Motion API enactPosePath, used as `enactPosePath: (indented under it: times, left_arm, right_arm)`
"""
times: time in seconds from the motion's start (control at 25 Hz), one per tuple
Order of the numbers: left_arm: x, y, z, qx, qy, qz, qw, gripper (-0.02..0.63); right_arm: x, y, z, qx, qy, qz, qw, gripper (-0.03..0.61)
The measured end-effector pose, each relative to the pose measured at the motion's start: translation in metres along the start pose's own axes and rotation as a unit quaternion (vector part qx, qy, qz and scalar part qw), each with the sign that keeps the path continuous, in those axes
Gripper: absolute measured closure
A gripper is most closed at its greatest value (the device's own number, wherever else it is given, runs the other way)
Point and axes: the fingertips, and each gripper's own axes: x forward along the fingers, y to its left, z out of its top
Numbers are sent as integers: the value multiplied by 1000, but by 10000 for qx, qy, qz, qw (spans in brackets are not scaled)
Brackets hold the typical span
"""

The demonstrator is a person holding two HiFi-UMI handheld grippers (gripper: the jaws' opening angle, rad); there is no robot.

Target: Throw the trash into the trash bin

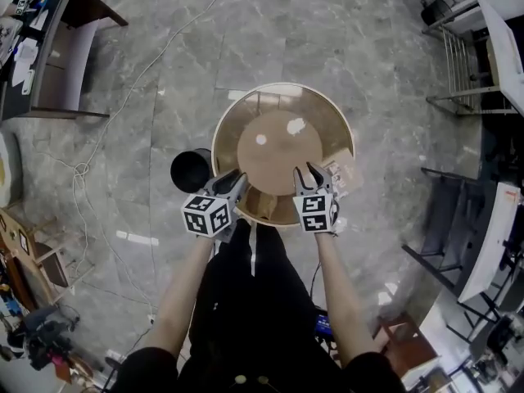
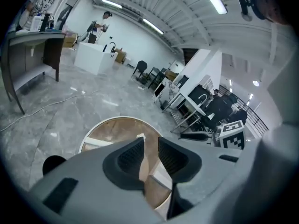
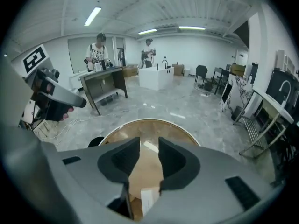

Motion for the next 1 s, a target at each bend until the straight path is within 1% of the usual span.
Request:
enactPosePath:
  times: [0.12,0.28,0.44,0.6,0.68,0.8,0.92,1.0]
  left_arm:
    - [32,33,-25,-198,440,255,9985,531]
    - [66,75,-62,-561,1043,561,9914,531]
    - [87,107,-78,-997,1281,742,9839,531]
    - [104,127,-98,-1442,1499,730,9754,532]
    - [110,135,-108,-1597,1576,732,9717,534]
    - [114,145,-122,-1709,1716,729,9675,535]
    - [112,153,-137,-1724,1885,733,9640,537]
    - [107,159,-148,-1719,1998,760,9616,538]
  right_arm:
    - [36,-7,-26,155,495,-25,9986,448]
    - [78,-14,-59,198,1091,12,9938,443]
    - [116,-21,-79,231,1497,36,9885,442]
    - [155,-29,-92,117,1672,38,9858,440]
    - [175,-33,-94,4,1700,49,9854,440]
    - [202,-37,-92,-175,1710,21,9851,440]
    - [228,-42,-89,-351,1742,-16,9841,440]
    - [242,-45,-92,-441,1862,-36,9815,442]
